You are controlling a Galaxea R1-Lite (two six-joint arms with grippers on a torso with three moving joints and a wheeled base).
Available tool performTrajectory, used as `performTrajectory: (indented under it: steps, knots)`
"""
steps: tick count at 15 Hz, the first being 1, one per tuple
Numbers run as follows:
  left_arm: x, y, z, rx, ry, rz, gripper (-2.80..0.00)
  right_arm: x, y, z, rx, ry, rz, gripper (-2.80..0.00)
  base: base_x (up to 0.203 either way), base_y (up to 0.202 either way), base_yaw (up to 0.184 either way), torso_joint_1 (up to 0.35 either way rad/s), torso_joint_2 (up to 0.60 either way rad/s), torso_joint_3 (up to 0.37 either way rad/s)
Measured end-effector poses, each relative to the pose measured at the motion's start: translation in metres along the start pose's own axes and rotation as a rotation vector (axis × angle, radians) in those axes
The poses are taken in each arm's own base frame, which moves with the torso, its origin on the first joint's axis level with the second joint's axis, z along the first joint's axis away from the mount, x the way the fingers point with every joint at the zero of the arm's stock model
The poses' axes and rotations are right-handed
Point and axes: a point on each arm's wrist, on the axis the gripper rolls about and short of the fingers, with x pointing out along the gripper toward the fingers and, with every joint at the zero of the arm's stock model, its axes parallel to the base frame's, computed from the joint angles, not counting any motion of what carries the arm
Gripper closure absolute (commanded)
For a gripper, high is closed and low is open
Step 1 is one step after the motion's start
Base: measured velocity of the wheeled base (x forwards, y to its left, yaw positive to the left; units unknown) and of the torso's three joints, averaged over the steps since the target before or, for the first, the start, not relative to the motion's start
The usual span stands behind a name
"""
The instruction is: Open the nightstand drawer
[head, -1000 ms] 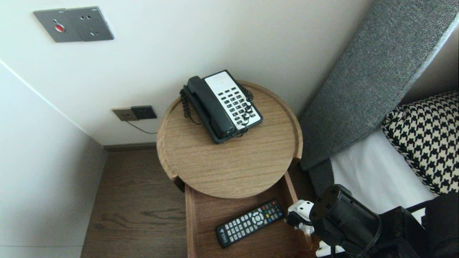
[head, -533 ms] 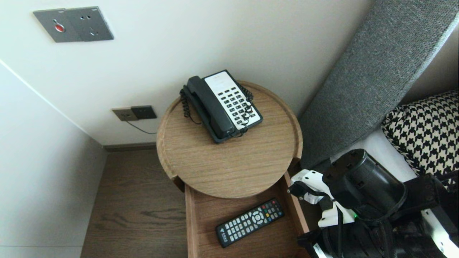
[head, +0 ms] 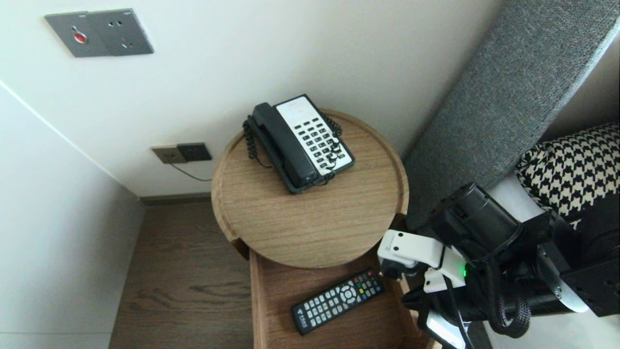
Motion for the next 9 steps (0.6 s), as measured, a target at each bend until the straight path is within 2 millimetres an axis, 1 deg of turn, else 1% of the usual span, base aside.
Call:
performTrajectory:
  steps: [4, 9]
  knots:
    - [0.0, 0.0, 0.0, 0.0, 0.0, 0.0, 0.0, 0.0013, 0.0031, -0.0041, -0.101, 0.015, 0.01, 0.0, 0.0, 0.0, 0.0, 0.0, 0.0, 0.0]
    - [0.0, 0.0, -0.0001, 0.0, 0.001, 0.0, 0.0, -0.002, 0.0041, -0.0017, -0.324, -0.003, 0.001, 0.0, 0.0, 0.0, 0.0, 0.0, 0.0, 0.0]
